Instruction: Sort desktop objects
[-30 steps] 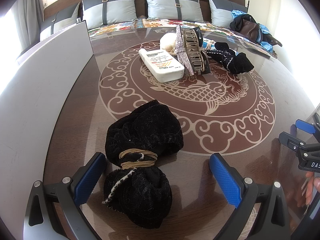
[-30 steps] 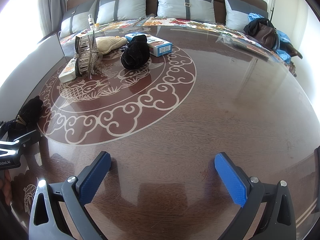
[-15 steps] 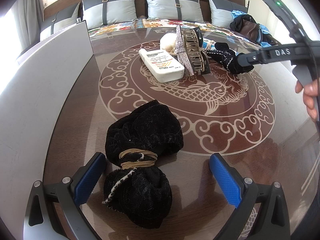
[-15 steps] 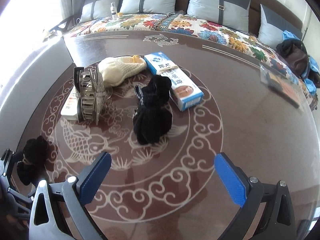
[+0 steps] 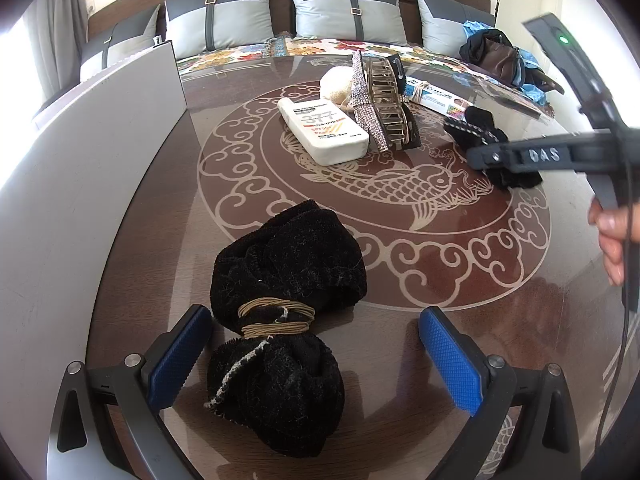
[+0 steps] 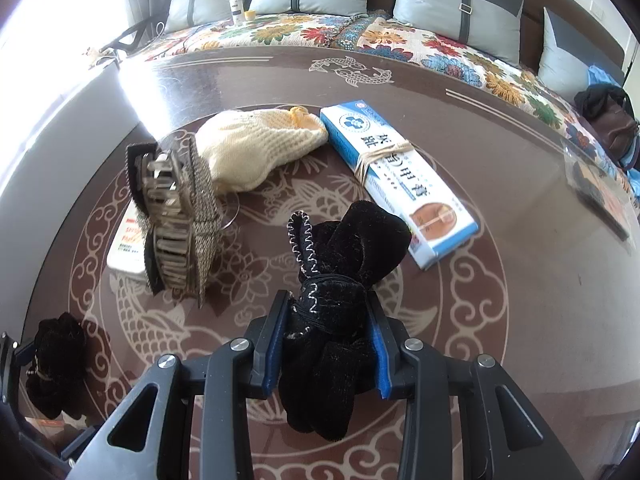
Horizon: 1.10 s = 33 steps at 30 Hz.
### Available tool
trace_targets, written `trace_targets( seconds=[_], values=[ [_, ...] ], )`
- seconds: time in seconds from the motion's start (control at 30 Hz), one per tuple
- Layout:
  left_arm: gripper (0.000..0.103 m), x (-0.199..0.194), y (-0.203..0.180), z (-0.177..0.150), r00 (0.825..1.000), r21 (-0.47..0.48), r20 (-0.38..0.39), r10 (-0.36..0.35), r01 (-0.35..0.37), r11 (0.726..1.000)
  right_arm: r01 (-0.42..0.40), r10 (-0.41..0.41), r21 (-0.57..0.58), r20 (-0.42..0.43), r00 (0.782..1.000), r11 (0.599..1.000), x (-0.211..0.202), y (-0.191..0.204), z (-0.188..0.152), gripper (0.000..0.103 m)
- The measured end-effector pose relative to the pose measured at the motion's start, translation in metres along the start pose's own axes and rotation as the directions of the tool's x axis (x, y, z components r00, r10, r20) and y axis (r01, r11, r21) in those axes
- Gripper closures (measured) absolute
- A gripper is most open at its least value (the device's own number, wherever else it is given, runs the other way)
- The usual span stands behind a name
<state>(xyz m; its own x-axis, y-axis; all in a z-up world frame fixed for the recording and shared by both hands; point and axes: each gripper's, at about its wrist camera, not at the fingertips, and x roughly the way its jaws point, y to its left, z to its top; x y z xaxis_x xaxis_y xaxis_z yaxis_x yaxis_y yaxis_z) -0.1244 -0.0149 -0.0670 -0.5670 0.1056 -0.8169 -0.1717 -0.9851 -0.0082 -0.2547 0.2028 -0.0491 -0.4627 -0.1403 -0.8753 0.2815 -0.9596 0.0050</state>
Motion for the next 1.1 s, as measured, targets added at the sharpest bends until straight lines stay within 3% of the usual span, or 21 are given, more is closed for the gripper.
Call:
trace_targets(
  seconds=[0.2, 0.27, 0.33, 0.4, 0.47, 0.53, 1.1],
  values=[
    [0.0, 0.0, 0.0, 0.0, 1.0, 0.0, 0.0, 0.0, 0.0, 1.0, -0.017, 0.021, -0.046, 0.081, 0.997, 0.999, -0.058, 0.017, -0.108, 0.066],
    [0.0, 0.0, 0.0, 0.0, 1.0, 0.0, 0.0, 0.0, 0.0, 1.0, -0.017, 0.02, -0.031, 0.102, 0.995, 0.999, -0.07, 0.022, -0.132, 0.061],
    [0.0, 0.0, 0.0, 0.0, 1.0, 0.0, 0.0, 0.0, 0.0, 1.0, 0.016, -0.013, -0.02, 0.114, 0.993, 1.0, -0.074, 0.024, -0.144, 0.026],
    [0.0, 0.0, 0.0, 0.0, 1.0, 0.0, 0.0, 0.0, 0.0, 1.0, 0.041, -0.039, -0.015, 0.122, 0.992, 0.999, -0.073, 0.025, -0.147, 0.014],
    [0.0, 0.0, 0.0, 0.0, 1.0, 0.0, 0.0, 0.0, 0.0, 1.0, 0.044, -0.043, -0.015, 0.107, 0.993, 0.999, -0.066, 0.023, -0.144, 0.014],
    [0.0, 0.0, 0.0, 0.0, 1.0, -0.001, 0.0, 0.0, 0.0, 1.0, 0.038, -0.04, 0.014, 0.1, 0.994, 0.999, -0.06, 0.013, -0.139, 0.001],
    [0.0, 0.0, 0.0, 0.0, 1.0, -0.001, 0.0, 0.0, 0.0, 1.0, 0.04, -0.043, 0.035, 0.1, 0.994, 0.999, -0.056, 0.009, -0.137, 0.0]
  ],
)
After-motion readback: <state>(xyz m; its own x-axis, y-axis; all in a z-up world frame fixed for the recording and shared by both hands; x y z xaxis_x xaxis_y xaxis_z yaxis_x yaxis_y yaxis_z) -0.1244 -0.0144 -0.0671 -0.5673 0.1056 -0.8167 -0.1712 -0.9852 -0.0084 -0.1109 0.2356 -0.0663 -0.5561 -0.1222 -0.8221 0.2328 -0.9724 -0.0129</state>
